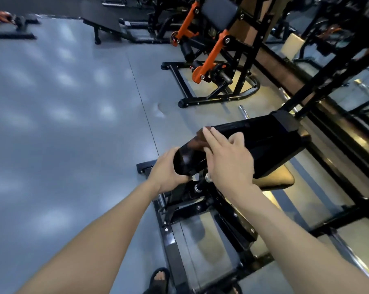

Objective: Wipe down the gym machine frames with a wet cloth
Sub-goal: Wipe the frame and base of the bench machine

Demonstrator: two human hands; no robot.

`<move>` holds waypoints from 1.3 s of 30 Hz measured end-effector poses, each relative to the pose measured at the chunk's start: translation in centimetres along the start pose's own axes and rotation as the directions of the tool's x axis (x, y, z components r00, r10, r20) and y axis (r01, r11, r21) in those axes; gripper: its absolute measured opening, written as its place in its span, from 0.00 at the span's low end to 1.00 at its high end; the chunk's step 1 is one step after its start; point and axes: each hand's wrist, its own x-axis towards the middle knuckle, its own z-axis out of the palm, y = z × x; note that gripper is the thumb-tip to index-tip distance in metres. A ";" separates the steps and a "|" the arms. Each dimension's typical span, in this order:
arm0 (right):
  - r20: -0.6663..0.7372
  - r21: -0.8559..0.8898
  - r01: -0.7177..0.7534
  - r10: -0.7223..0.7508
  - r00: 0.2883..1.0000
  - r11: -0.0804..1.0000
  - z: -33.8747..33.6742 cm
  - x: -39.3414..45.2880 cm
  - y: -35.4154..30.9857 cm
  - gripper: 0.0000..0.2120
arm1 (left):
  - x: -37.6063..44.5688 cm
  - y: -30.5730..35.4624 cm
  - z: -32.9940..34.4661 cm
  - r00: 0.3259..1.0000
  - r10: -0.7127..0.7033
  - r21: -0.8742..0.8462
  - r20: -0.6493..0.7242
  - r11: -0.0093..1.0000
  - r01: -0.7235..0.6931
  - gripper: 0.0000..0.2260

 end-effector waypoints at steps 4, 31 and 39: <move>0.116 0.026 0.196 -0.198 0.973 0.980 2.7 -1.5 -4.3 0.28 | -0.3 -0.4 0.7 0.999 -0.040 -0.099 0.003 0.994 0.040 0.34; 0.110 0.046 -0.081 0.075 0.991 0.996 0.2 2.2 -2.5 0.25 | -0.4 0.2 0.2 0.979 -0.181 -0.048 0.090 0.981 0.186 0.46; 0.115 0.147 -0.008 -0.009 0.993 0.989 -0.2 3.5 -1.1 0.23 | 0.3 2.9 -0.3 0.997 -0.067 -0.075 0.027 0.995 0.069 0.31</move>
